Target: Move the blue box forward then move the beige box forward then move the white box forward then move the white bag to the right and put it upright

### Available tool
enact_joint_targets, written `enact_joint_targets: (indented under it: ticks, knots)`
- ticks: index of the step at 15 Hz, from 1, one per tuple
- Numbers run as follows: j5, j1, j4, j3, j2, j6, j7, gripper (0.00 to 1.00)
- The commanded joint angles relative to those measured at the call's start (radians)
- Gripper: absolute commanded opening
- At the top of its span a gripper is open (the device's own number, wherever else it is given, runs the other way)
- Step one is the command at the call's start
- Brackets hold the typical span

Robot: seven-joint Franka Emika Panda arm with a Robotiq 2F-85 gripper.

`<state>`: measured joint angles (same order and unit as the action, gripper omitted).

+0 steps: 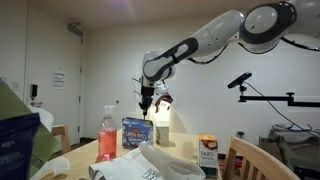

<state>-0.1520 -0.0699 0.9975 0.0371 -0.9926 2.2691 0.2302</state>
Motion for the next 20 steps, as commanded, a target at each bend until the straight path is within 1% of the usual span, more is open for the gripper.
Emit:
enact_joint_targets:
  ticks: [1, 5, 7, 9, 15, 17, 20]
  knots:
    - [-0.014, 0.008, 0.048, 0.015, 0.003, 0.03, -0.007, 0.0]
    - [-0.027, 0.017, 0.125, 0.024, 0.04, 0.054, -0.011, 0.0]
    - [-0.039, 0.022, 0.184, 0.034, 0.07, 0.108, -0.014, 0.0]
    - [-0.056, 0.021, 0.274, 0.036, 0.114, 0.203, -0.008, 0.0]
    - [-0.123, 0.033, 0.54, 0.075, 0.247, 0.527, -0.024, 0.0]
    - [-0.14, 0.037, 0.633, 0.088, 0.298, 0.615, -0.024, 0.0]
    - [-0.157, 0.053, 0.775, 0.123, 0.379, 0.719, -0.032, 0.0]
